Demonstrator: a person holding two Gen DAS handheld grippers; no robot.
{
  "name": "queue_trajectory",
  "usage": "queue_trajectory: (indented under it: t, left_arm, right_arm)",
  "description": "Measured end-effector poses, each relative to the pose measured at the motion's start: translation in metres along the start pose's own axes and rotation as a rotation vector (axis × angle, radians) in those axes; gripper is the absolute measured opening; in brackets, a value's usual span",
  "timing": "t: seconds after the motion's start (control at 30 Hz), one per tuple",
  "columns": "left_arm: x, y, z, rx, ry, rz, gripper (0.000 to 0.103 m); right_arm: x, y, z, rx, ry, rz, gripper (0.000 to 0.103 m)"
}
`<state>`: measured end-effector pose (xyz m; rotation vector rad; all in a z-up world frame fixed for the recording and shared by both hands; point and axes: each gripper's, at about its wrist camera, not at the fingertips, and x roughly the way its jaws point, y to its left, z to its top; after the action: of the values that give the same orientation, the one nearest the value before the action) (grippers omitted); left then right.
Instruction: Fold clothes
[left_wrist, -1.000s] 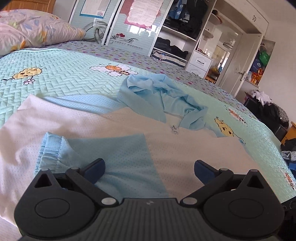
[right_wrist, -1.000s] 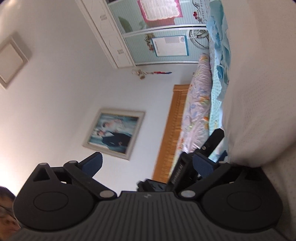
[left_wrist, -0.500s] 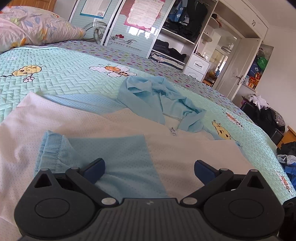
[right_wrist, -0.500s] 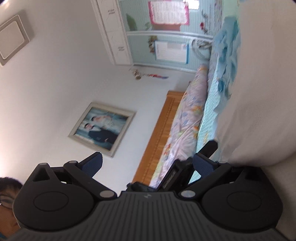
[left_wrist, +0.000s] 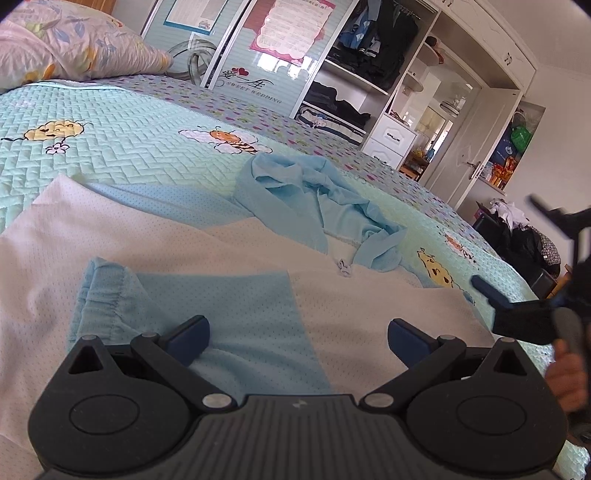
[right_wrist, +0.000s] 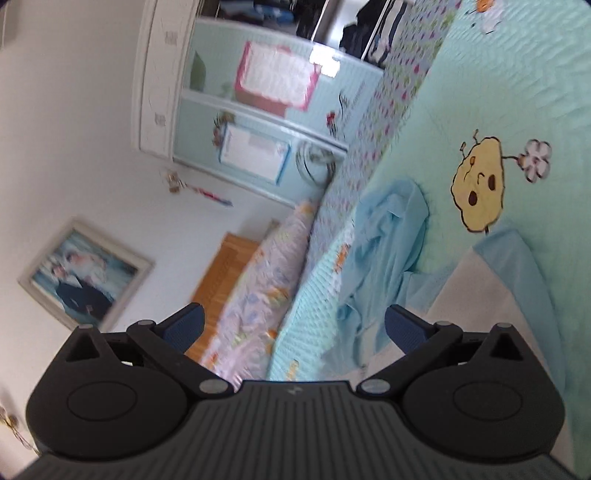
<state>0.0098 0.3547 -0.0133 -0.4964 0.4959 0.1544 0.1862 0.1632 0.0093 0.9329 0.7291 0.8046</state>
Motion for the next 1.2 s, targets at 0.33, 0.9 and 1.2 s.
queue_trajectory:
  t: [0.33, 0.9, 1.2]
  left_arm:
    - [0.002, 0.001, 0.001, -0.002, 0.001, -0.002, 0.102]
    - [0.003, 0.005, 0.002, -0.019, -0.007, -0.024, 0.102]
    - [0.003, 0.007, 0.002, -0.023, -0.008, -0.032, 0.102]
  right_arm:
    - [-0.018, 0.015, -0.009, -0.183, -0.052, -0.099, 0.095]
    - [-0.062, 0.020, -0.061, -0.191, 0.149, -0.099, 0.096]
    - [-0.093, 0.031, -0.077, -0.192, 0.047, -0.071, 0.093]
